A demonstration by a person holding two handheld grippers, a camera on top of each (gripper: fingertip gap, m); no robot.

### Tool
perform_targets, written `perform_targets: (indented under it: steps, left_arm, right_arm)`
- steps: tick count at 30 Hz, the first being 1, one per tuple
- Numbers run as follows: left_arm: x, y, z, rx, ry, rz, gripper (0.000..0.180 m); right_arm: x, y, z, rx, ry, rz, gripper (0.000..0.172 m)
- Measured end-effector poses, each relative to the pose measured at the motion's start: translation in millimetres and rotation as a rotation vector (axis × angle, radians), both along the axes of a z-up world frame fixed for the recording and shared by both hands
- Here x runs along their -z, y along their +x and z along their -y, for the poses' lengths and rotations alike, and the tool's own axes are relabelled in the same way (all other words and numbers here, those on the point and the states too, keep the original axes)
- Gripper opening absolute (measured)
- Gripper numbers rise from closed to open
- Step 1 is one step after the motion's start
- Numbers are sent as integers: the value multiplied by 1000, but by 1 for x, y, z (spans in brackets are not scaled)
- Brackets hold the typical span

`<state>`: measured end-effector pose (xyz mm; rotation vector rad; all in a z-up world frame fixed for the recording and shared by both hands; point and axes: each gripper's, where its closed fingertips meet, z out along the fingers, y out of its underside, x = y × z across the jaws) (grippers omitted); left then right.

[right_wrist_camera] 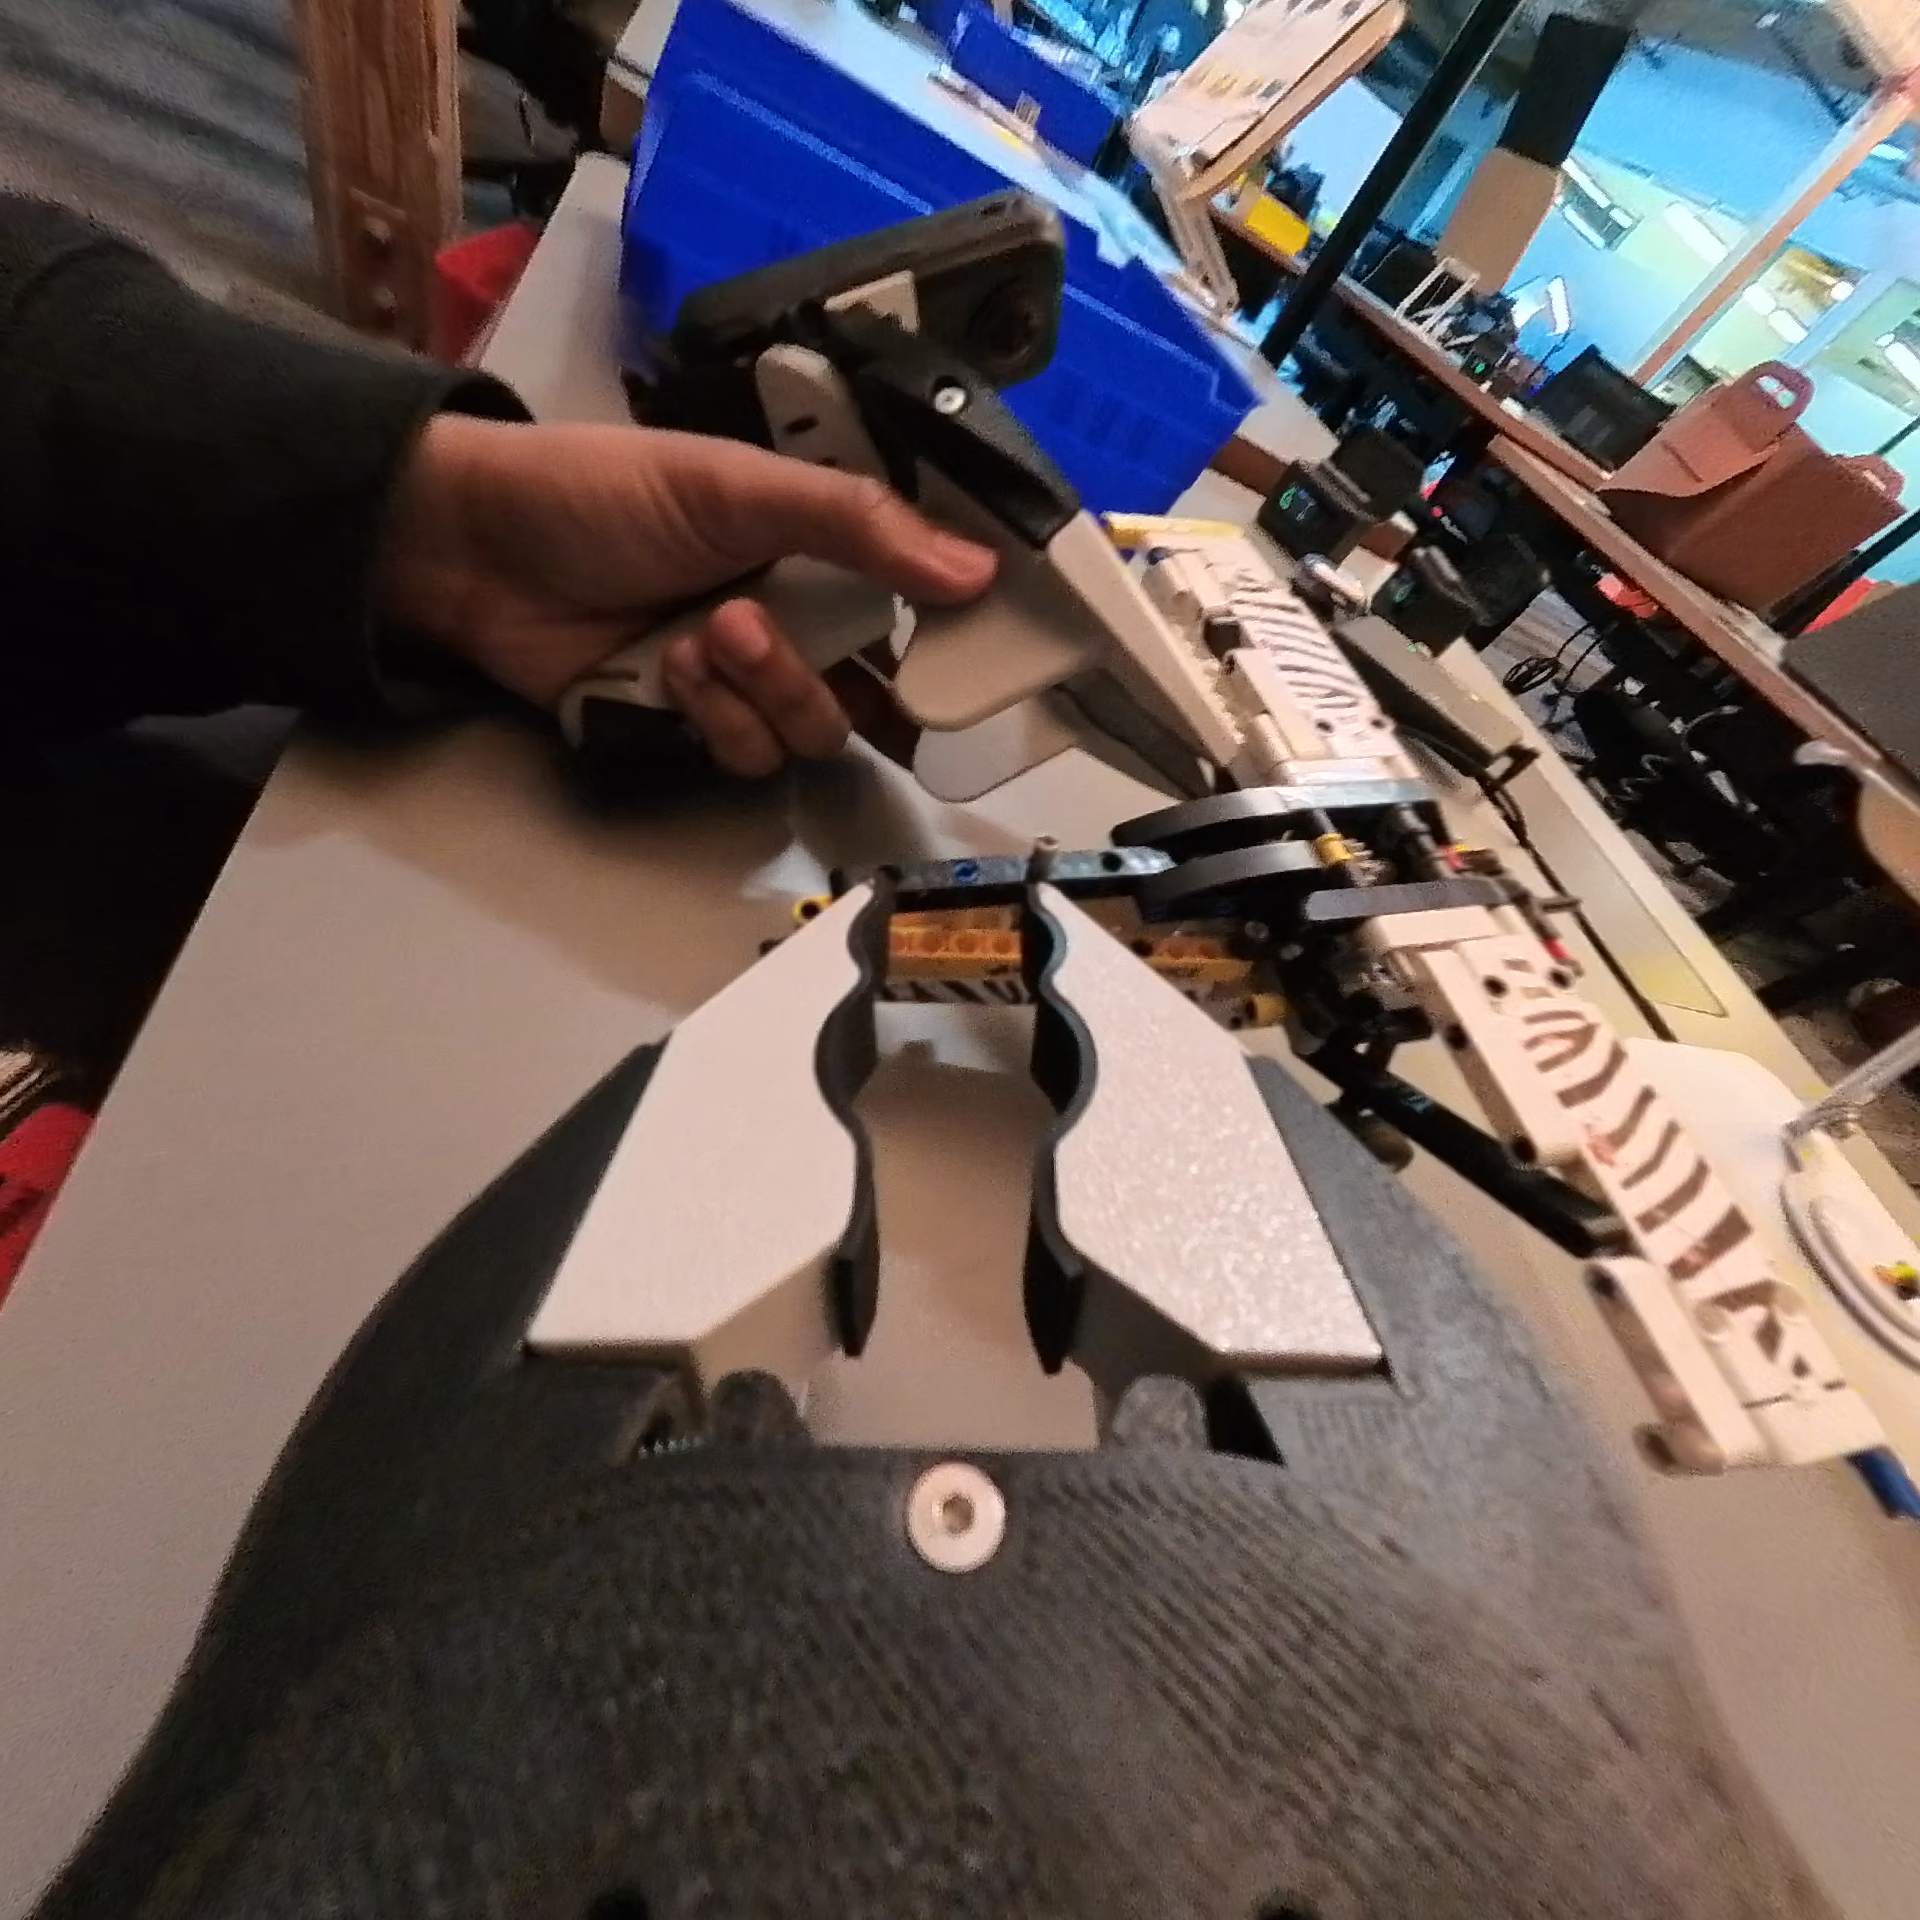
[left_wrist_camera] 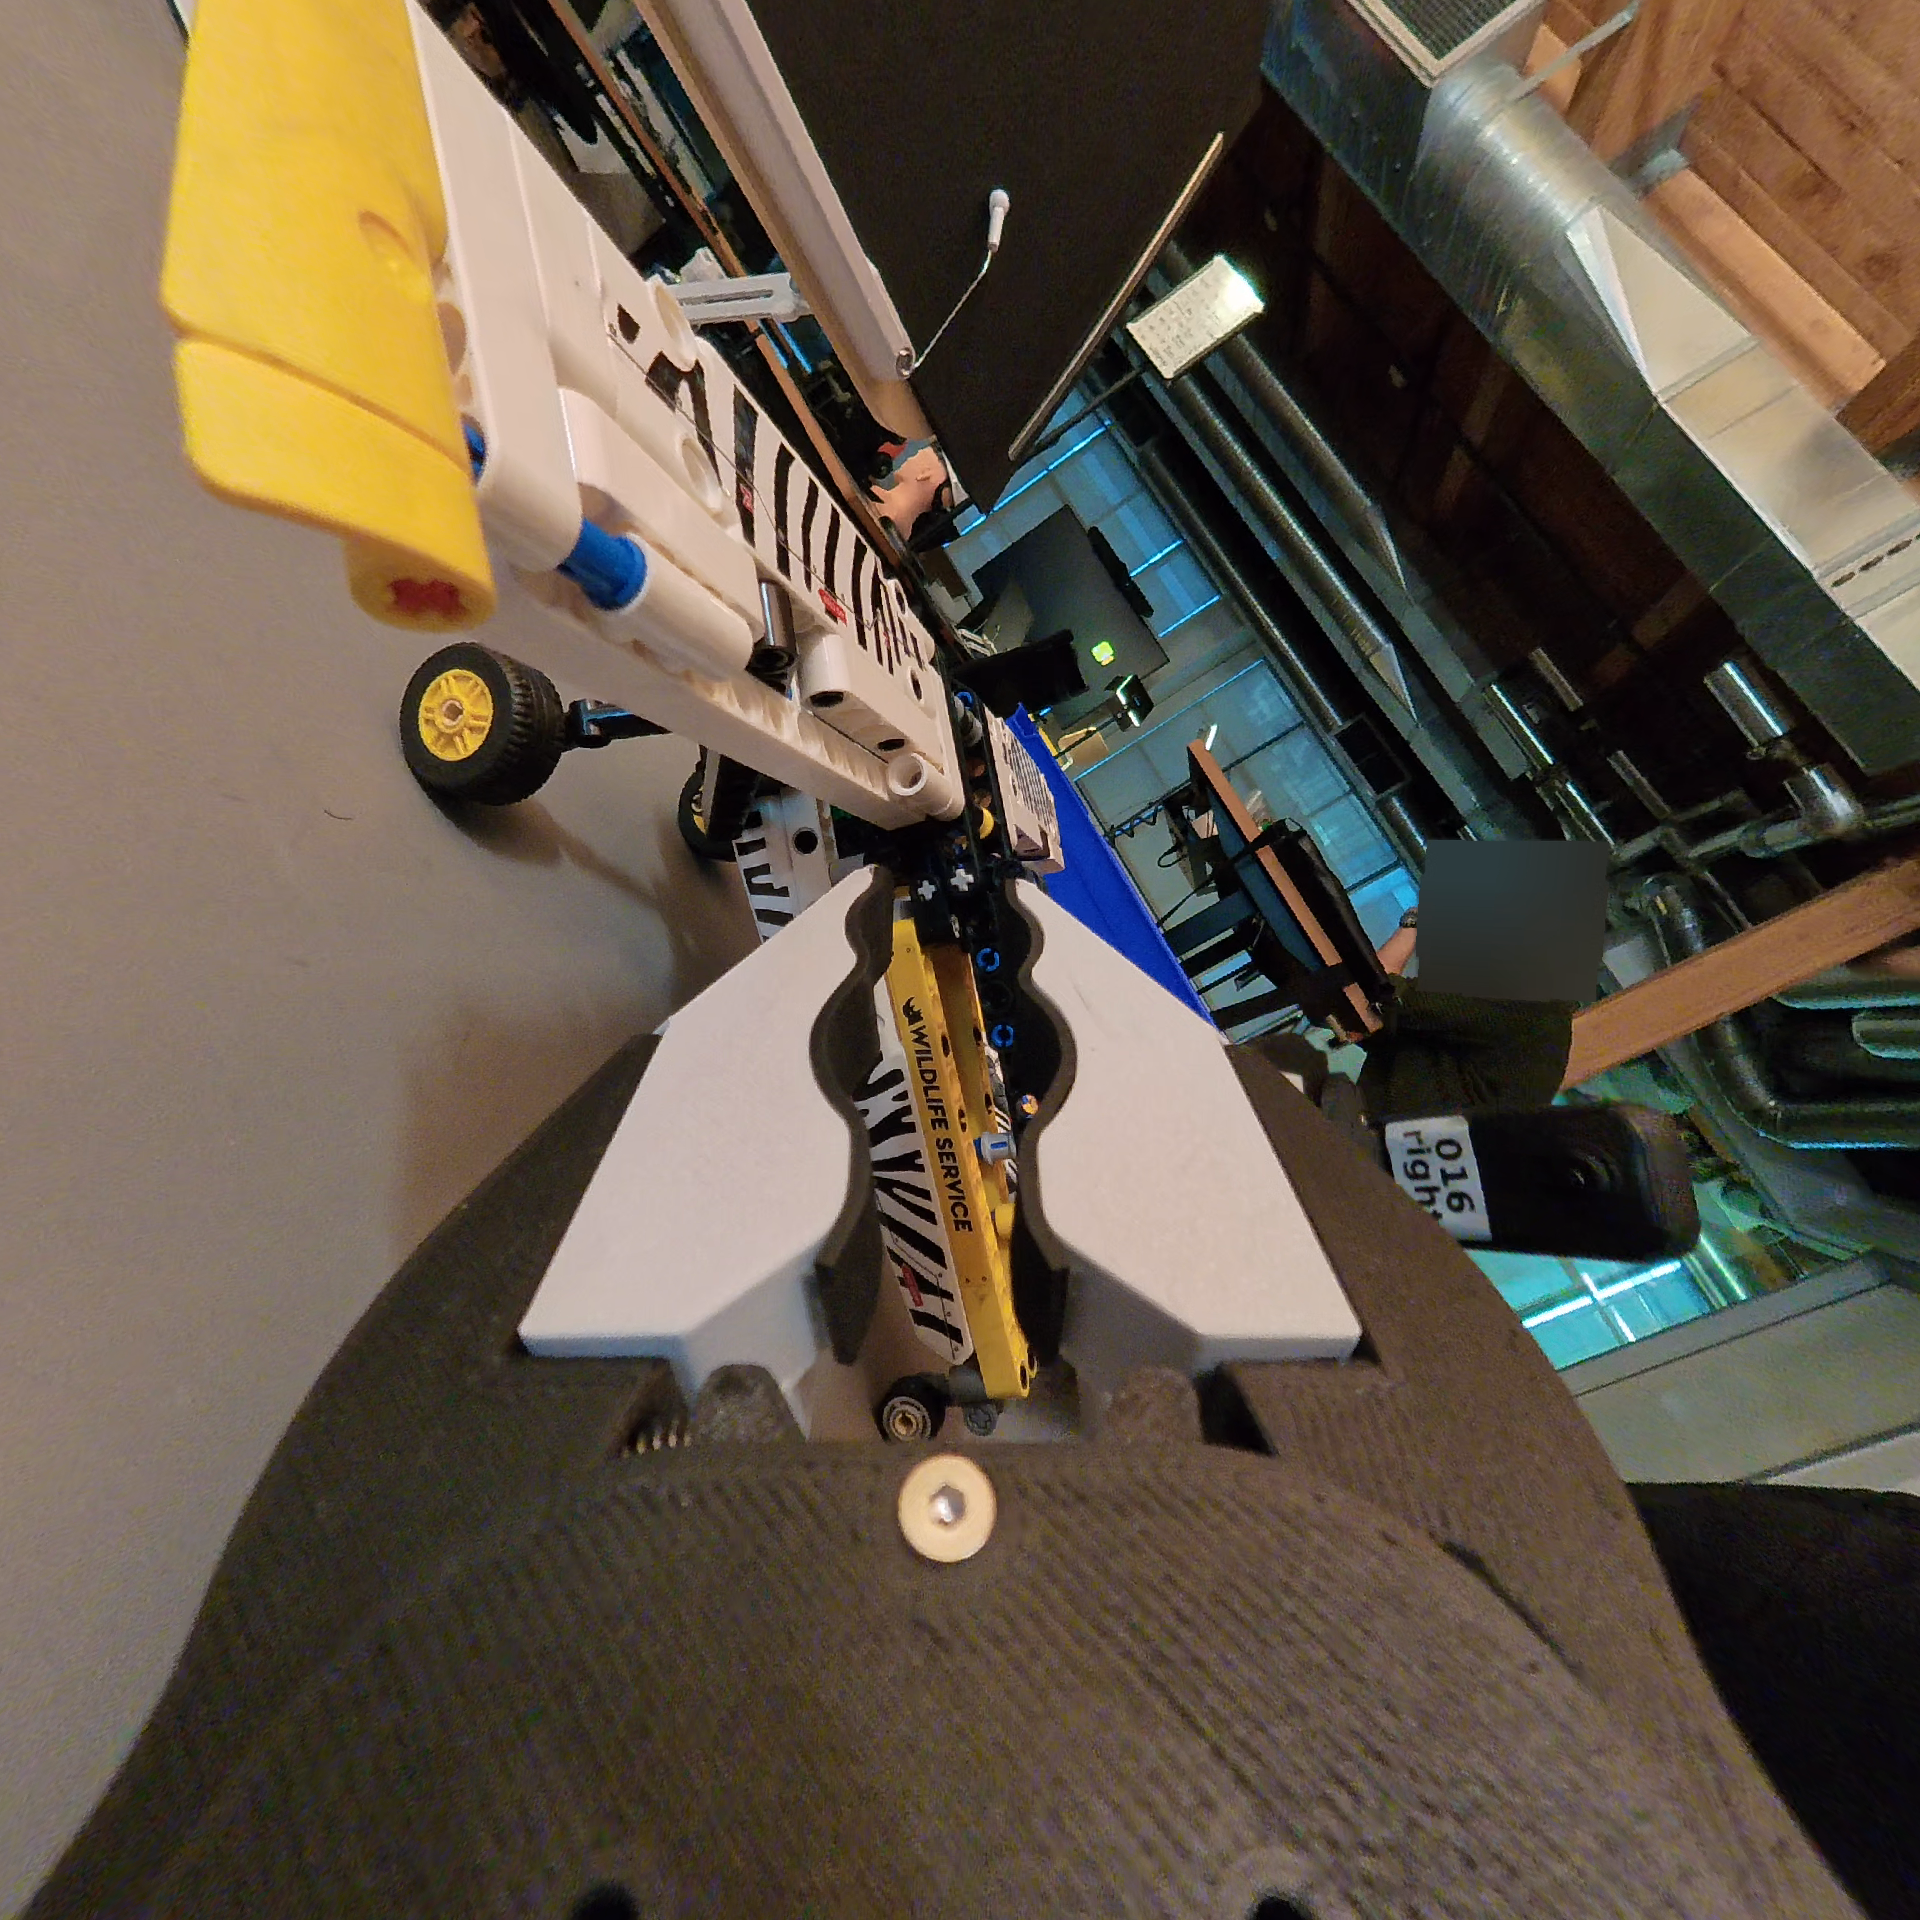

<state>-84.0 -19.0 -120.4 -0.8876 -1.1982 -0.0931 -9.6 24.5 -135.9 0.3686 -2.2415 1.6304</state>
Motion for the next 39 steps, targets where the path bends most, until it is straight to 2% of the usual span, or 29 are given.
perform_targets:
  steps: [4,6,8,11,16,22,24,28,34,36,39]
  left_arm:
    - [0,0,0,-1,-3,1,15]
    - [1,1,-1,-2,-6,1,16]
    - [1,1,-1,-2,-7,1,16]
    - [1,1,-1,-2,-9,2,16]
    - [3,2,-4,10,-17,14,19]
    - [-4,7,-1,11,14,-21,27]
    - [-2,10,0,-19,-58,-32,32]
    - [11,20,-7,-64,-299,9,40]
    - [15,62,-39,-77,-407,14,51]
    - [24,70,-40,-142,-409,57,62]
    - [45,74,-49,-153,-505,152,64]
  right_arm:
    - [17,6,3,-3,88,-13,33]
    - [27,7,5,1,148,14,46]
    - [27,5,6,17,150,28,48]
    - [23,1,3,35,140,66,37]
    - [17,-12,-3,86,91,104,35]
    - [24,-29,-5,184,141,11,27]
    - [21,-38,-8,245,138,-27,22]
    - [9,-62,-24,375,87,-48,19]
    - [-5,-71,-41,427,-24,121,21]
    - [-9,-69,-42,425,-40,135,21]
    - [-11,-61,-38,398,-39,116,21]
